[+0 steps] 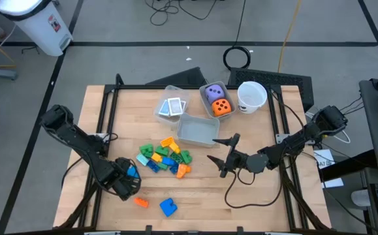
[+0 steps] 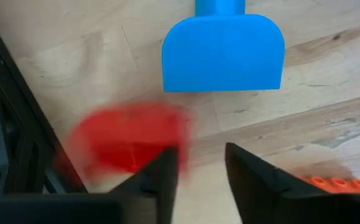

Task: Pick & Place Toys
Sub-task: Put the red game piece into the bottom gray bin

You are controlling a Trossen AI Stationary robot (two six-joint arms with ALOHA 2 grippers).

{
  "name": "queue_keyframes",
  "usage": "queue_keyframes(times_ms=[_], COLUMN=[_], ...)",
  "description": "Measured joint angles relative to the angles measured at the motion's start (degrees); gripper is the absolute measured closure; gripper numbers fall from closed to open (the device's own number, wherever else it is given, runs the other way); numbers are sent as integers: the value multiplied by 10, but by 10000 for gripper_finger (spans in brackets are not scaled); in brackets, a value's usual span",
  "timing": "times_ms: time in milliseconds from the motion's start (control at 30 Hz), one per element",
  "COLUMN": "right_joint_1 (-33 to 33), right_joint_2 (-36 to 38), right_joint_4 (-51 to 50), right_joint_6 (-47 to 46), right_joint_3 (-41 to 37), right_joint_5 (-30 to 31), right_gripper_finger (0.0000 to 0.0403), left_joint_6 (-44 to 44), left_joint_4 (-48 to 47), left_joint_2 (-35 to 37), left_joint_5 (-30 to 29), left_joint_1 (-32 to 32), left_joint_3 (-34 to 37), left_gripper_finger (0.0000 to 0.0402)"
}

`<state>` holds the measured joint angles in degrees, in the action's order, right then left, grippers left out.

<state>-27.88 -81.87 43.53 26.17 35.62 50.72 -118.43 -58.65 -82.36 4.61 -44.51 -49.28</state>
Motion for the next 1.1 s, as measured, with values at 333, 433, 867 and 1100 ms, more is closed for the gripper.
queue_keyframes(times_ms=[333,433,867,1100], right_joint_1=[0,0,-4,-8], right_joint_2=[0,0,0,0], right_joint_4=[0,2,5,5], right_joint_6=[0,0,0,0], right_joint_3=[0,0,0,0], right_joint_5=[0,0,0,0], right_gripper_finger=[78,78,78,78], left_joint_6=[53,68,-6,-115], left_joint_4=[18,-7,-161,-111], left_joint_2=[20,31,48,47], left_joint_5=[-44,-38,-84,-57], left_joint_1=[1,1,-7,-7], left_joint_3=[-1,-1,-1,53], left_gripper_finger=[392,381,276,135])
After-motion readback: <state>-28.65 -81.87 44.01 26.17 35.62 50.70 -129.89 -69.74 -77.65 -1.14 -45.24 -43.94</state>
